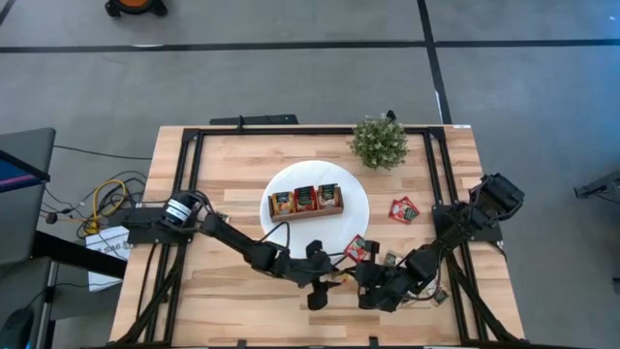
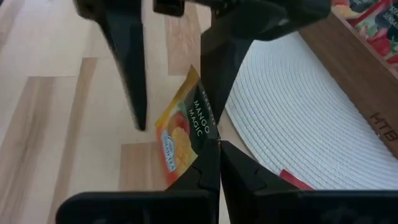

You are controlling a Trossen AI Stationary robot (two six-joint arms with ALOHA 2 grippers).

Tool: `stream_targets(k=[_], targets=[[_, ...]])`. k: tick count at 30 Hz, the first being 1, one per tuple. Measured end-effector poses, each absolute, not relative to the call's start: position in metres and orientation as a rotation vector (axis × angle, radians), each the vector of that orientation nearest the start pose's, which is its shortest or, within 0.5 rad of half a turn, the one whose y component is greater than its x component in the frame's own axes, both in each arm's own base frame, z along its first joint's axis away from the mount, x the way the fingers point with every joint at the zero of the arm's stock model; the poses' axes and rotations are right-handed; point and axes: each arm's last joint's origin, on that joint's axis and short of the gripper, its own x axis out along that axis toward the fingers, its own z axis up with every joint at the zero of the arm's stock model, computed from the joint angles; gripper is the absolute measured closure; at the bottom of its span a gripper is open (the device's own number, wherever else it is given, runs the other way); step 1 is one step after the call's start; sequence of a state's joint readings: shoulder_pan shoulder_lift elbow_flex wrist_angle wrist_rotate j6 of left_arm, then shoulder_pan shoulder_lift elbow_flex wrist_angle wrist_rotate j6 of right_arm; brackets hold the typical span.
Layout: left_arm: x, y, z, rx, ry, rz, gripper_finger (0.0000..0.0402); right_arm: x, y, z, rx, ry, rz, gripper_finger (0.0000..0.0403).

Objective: Pick & Place Tea
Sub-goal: Put the orange tea bag into the left section of the wooden organizer

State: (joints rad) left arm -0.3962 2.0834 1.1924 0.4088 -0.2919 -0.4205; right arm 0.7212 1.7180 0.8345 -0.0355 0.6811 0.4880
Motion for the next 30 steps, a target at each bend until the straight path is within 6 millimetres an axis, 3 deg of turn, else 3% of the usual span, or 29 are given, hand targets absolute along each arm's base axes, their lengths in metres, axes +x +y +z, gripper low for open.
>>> stream_targets(k=[11,16,21,26,30], targets=[[0.406,-0.162,0.131,-0.152,0.496,0.010,0.0391,0.250,0.196,0.143,-0.113,0.669,-0.122,0.0401],[0.395,-0.167,0.146,-0.051,0.600,0.051,0.0399,0.248,0.195,0.144,-0.150,0.659,-0.135,0.0360],[0.370,-0.162,0.187,0.113,0.690,0.217,0.0400,0.248,0.192,0.145,-0.196,0.611,-0.227,0.0317],[0.336,-0.136,0.230,0.234,0.762,0.392,0.0401,0.249,0.190,0.144,-0.205,0.620,-0.238,0.0301],[0.323,-0.105,0.240,0.264,0.809,0.477,0.0401,0.249,0.190,0.144,-0.200,0.616,-0.237,0.0301]])
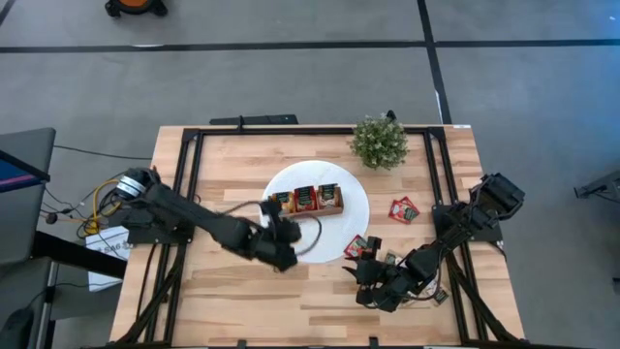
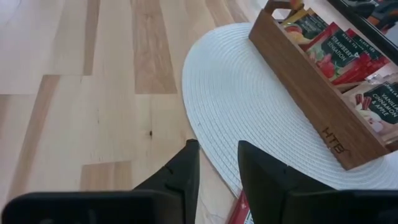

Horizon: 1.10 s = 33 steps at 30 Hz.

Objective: Pick & Place Tea
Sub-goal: Put the orange tea bag into the left section of the wooden organizer

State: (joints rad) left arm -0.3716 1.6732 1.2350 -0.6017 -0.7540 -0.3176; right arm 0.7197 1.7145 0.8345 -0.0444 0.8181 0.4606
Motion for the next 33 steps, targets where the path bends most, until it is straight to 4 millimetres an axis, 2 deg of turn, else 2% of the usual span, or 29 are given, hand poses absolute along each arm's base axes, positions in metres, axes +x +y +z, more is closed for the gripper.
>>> stream_targets(k=[7,11,20,29,33], targets=[[0.314,-0.048,0.206,0.264,0.928,0.568,0.0401,0.249,0.190,0.144,-0.198,0.616,-0.236,0.0300],[0.315,-0.029,0.191,0.204,0.932,0.511,0.0401,0.251,0.189,0.144,-0.197,0.617,-0.243,0.0300],[0.320,-0.013,0.187,0.123,0.905,0.446,0.0401,0.251,0.188,0.144,-0.194,0.619,-0.242,0.0300],[0.312,-0.012,0.212,0.046,0.819,0.433,0.0401,0.251,0.189,0.144,-0.194,0.622,-0.239,0.0301],[0.311,-0.003,0.210,0.018,0.819,0.438,0.0401,0.249,0.191,0.144,-0.195,0.621,-0.230,0.0301]])
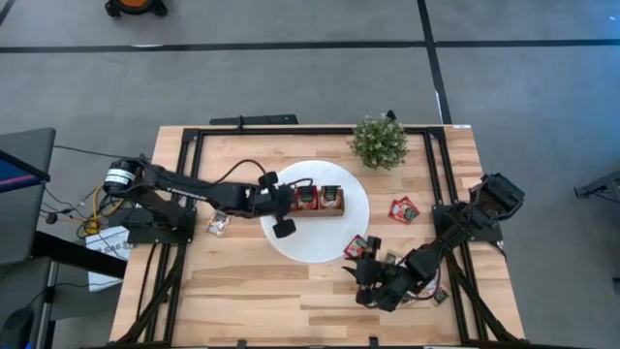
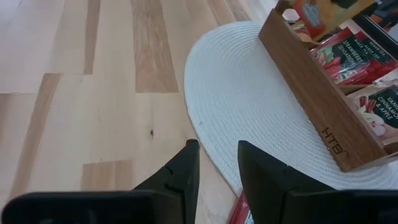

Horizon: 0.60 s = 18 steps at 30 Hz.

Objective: Pick & Place Tea
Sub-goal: Put the orange tea bag into the left section of the wooden organizer

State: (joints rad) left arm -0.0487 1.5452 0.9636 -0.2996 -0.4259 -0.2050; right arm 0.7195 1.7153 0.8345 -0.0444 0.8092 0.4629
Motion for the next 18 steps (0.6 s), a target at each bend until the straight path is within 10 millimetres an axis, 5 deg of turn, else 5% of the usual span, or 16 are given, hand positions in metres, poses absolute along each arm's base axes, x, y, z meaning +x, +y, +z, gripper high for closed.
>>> stream_targets(k=[18], targets=[[0.293,0.010,0.165,-0.010,0.763,0.472,0.0388,0.249,0.191,0.144,-0.198,0.619,-0.229,0.0301]])
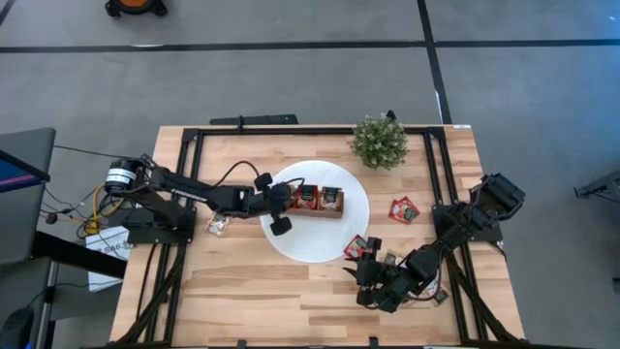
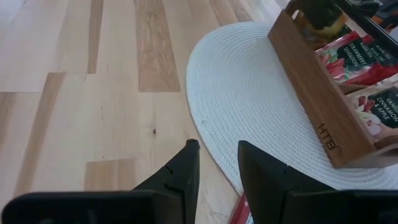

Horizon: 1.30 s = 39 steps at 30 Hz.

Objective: Pick & Place Tea
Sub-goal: Put the orange tea bag into the left section of the wooden organizer

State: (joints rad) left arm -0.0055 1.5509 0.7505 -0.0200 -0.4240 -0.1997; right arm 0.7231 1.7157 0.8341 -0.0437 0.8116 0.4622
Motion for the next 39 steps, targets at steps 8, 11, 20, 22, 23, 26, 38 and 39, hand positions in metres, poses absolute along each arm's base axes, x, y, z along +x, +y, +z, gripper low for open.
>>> stream_targets(k=[8,11,20,22,23,26,38,39], targets=[[0.291,0.012,0.165,0.107,0.780,0.504,0.0312,0.251,0.188,0.144,-0.193,0.621,-0.242,0.0301],[0.291,0.014,0.166,0.193,0.789,0.546,0.0291,0.251,0.188,0.144,-0.193,0.621,-0.242,0.0301],[0.297,0.013,0.175,0.271,0.788,0.481,0.0295,0.257,0.181,0.144,-0.183,0.623,-0.269,0.0301],[0.298,0.012,0.176,0.261,0.784,0.460,0.0304,0.257,0.180,0.144,-0.181,0.623,-0.274,0.0301],[0.298,0.012,0.176,0.259,0.783,0.453,0.0308,0.257,0.180,0.144,-0.182,0.623,-0.273,0.0301],[0.298,0.012,0.177,0.270,0.780,0.480,0.0316,0.257,0.180,0.144,-0.181,0.624,-0.273,0.0301],[0.316,0.000,0.222,0.354,0.771,0.587,0.0275,0.258,0.178,0.144,-0.184,0.627,-0.277,0.0301],[0.316,-0.004,0.229,0.349,0.794,0.582,0.0276,0.258,0.178,0.144,-0.186,0.628,-0.277,0.0301]])
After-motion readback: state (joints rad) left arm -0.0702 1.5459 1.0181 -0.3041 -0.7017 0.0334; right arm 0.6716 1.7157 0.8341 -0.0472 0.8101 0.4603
